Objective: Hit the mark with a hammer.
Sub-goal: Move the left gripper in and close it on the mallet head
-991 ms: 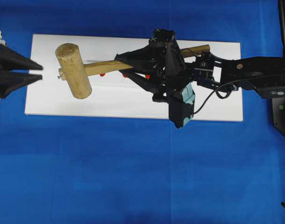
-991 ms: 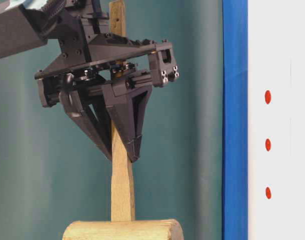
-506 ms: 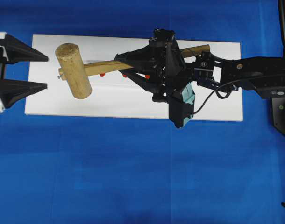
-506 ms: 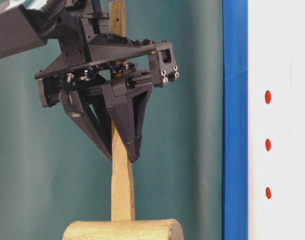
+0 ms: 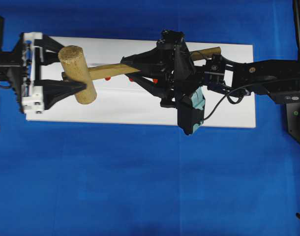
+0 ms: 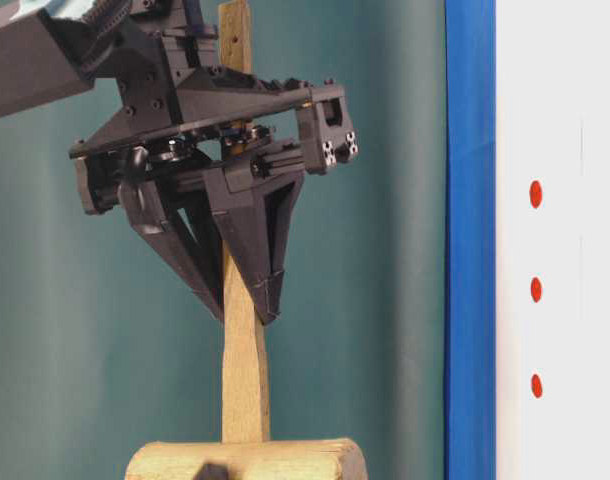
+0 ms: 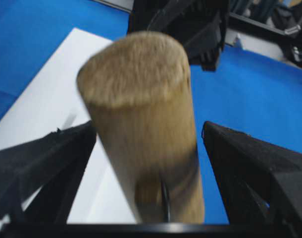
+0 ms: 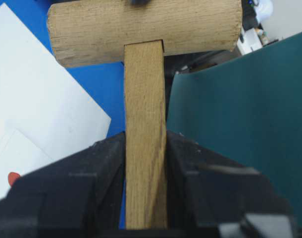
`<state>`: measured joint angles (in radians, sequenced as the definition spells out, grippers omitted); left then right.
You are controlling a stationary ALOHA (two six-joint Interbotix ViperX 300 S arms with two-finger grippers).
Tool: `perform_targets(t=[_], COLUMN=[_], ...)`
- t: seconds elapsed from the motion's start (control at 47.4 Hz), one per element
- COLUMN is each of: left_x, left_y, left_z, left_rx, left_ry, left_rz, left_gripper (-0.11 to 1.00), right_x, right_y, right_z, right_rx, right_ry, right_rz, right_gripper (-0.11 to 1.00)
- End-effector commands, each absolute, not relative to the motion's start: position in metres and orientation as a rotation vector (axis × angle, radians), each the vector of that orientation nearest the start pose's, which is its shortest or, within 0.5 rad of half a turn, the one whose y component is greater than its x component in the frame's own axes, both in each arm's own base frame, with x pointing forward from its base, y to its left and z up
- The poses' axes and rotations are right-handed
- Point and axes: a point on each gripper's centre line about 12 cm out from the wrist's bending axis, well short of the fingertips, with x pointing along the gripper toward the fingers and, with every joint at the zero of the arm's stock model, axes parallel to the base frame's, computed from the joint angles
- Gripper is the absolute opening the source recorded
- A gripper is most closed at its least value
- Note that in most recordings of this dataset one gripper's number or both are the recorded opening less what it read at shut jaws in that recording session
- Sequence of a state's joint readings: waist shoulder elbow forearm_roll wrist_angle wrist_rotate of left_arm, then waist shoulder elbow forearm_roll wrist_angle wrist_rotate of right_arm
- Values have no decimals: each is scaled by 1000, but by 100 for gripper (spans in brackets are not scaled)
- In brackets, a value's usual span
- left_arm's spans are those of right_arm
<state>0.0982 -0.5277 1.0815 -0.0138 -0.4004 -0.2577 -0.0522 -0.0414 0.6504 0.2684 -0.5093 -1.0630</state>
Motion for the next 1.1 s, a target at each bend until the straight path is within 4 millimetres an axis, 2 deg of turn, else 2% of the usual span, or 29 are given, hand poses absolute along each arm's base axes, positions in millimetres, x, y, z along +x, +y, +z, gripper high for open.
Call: perform_targets(t=[0.0,0.148,0.337,0.38,0.506,0.548,1.076], left_x=[286,296,294,293,292,292,291], left_y=[30,31,32,32,31,31,31], left_z=[251,251,251,250,248,248,247], left_rx=[-276,-272,-269,-269,-269,-263,-241], left_ry=[109,121,121,121,129,131,138], left_rz=[125,126,128,128,128,127,125], left_gripper=[92,92,88,84,51,44,44], right_x=[408,408,408,408,408,408,408], right_y=[-37,-37,-38,-38,-37,-37,-37], right_z=[270,270,271,270,271,271,268], right_rx=[-818,-810,-807,-808,-811,-810,-789], right_ry=[115,117,113,115,114,115,162], right_rz=[-159,-163,-169,-168,-166,-165,-131], right_gripper=[10,10,10,10,10,10,10])
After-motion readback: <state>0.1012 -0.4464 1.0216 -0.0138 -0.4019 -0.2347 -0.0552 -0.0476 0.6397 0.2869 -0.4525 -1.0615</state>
